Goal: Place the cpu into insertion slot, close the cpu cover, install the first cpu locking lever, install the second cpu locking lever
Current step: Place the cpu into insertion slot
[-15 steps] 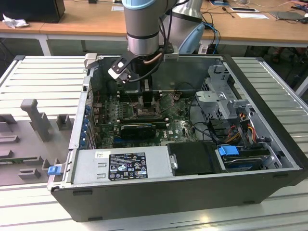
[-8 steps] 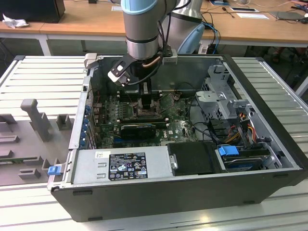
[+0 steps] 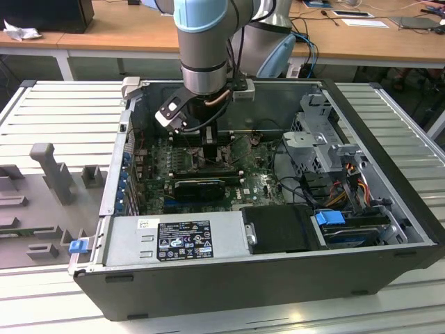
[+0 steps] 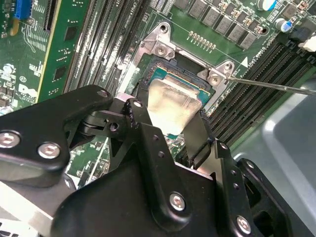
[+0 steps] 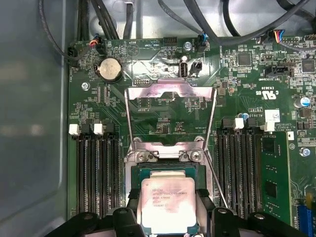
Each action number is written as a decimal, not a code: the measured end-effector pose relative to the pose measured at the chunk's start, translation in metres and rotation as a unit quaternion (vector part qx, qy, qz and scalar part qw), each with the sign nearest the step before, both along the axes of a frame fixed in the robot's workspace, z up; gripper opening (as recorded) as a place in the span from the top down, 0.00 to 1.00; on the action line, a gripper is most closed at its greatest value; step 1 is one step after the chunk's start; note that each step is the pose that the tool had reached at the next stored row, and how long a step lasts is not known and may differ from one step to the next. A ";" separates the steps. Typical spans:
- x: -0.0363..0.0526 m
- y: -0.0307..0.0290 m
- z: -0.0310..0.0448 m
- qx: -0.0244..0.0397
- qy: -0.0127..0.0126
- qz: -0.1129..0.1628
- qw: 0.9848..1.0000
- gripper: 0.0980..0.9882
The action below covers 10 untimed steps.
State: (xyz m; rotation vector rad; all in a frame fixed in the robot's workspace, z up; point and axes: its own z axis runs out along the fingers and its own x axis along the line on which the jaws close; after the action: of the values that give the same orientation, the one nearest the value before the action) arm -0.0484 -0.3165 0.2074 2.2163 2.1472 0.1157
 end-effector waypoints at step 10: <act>-0.0005 -0.0004 -0.0075 0.000 0.000 -0.003 1.000 0.50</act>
State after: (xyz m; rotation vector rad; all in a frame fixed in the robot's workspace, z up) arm -0.0489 -0.3168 0.1998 2.2233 2.1411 0.1149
